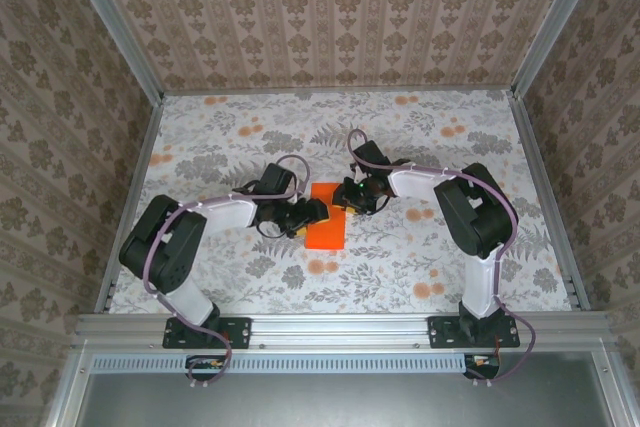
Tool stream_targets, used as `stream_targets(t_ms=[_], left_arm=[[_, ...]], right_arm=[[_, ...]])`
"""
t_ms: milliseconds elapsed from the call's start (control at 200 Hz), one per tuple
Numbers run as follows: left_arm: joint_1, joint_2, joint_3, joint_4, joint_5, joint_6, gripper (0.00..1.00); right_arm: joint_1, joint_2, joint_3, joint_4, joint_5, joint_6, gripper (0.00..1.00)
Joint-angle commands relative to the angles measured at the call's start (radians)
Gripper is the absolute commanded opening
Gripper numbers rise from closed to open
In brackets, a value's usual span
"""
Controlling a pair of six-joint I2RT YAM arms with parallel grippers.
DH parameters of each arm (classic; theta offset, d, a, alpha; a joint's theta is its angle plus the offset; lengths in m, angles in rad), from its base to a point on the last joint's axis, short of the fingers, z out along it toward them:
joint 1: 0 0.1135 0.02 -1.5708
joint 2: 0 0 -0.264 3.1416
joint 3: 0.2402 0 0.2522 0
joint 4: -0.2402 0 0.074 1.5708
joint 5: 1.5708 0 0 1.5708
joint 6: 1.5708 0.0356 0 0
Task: Fold a paper plane with a square sheet of paper (pick it up from the middle)
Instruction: Fold the triangle a second time at the center of the table.
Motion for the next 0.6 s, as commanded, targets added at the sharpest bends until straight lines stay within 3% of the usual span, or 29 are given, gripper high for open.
stream_targets(t_ms=[0,300,445,595], left_arm=[[0.004,0.01,-0.019,0.06,0.045,0.025,0.66],[0.003,0.009,-0.029,0.011,0.027,0.042,0.49],[-0.002,0.012,-0.026,-0.02,0.012,0.06,0.46],[-0.009,0.012,-0.029,-0.02,0.009,0.058,0.43]], right_arm=[[-0.002,0.035,-0.01,-0.052,-0.026,-0.003,0.35],[-0.004,-0.095,-0.088,0.055,-0.11,-0.071,0.36],[-0.002,-0.143,-0.158,0.069,-0.153,-0.104,0.37],[0.005,-0.16,-0.213,0.127,-0.187,-0.081,0.3]])
